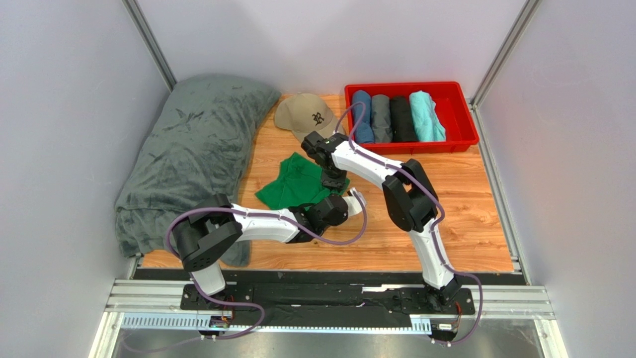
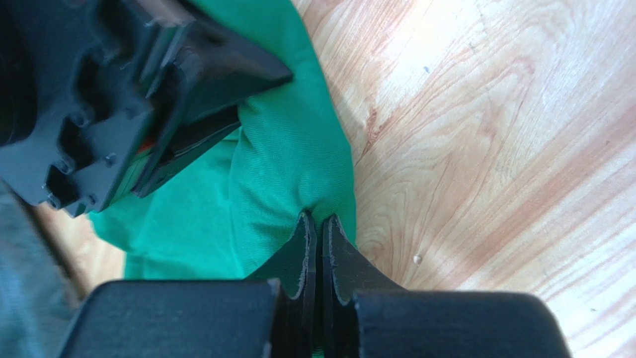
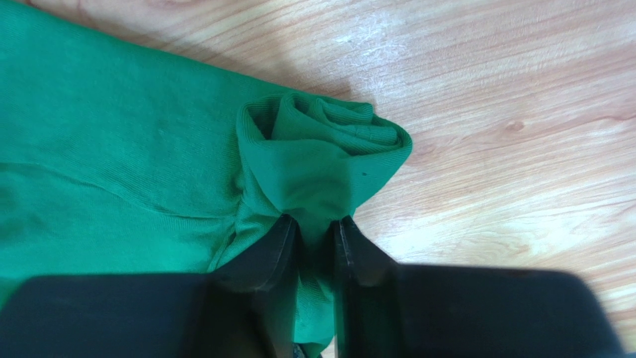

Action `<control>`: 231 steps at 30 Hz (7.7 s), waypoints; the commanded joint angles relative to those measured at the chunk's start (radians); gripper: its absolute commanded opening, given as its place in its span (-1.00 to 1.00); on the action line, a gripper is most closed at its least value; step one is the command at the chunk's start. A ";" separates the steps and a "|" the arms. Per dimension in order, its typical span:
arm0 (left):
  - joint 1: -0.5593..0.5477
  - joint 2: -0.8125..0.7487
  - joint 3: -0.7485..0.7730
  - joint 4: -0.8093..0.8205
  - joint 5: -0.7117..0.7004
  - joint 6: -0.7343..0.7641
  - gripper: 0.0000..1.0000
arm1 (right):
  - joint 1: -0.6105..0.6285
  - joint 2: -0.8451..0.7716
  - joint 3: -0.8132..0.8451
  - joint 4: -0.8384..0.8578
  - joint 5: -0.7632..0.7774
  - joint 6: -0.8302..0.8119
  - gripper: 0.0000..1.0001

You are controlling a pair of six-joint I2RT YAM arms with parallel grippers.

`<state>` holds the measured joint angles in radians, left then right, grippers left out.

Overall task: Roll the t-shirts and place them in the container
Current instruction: Roll the T-shirt to the center of the board.

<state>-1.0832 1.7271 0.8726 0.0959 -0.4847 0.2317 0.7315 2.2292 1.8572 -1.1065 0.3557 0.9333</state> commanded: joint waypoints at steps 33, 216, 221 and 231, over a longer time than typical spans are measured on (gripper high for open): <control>0.644 -0.110 -0.080 -0.199 1.005 -0.726 -1.00 | 0.029 -0.576 -0.961 1.310 -0.021 0.072 0.61; 0.539 -0.224 0.007 -0.271 0.770 -0.545 0.09 | -0.044 -0.208 -0.334 0.332 0.026 -0.037 -1.00; 0.533 -0.429 -0.095 -0.138 0.637 -0.490 0.09 | -0.046 -0.148 -0.244 0.219 -0.003 -0.060 -1.00; 0.198 -0.390 0.031 -0.292 0.261 -0.233 0.28 | -0.046 -0.056 -0.086 0.083 0.000 -0.065 -1.00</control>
<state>-0.7620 1.2869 0.8429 -0.1429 -0.0162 -0.1329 0.6907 2.1384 1.7260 -0.9020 0.3347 0.8967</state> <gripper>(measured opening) 0.602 0.178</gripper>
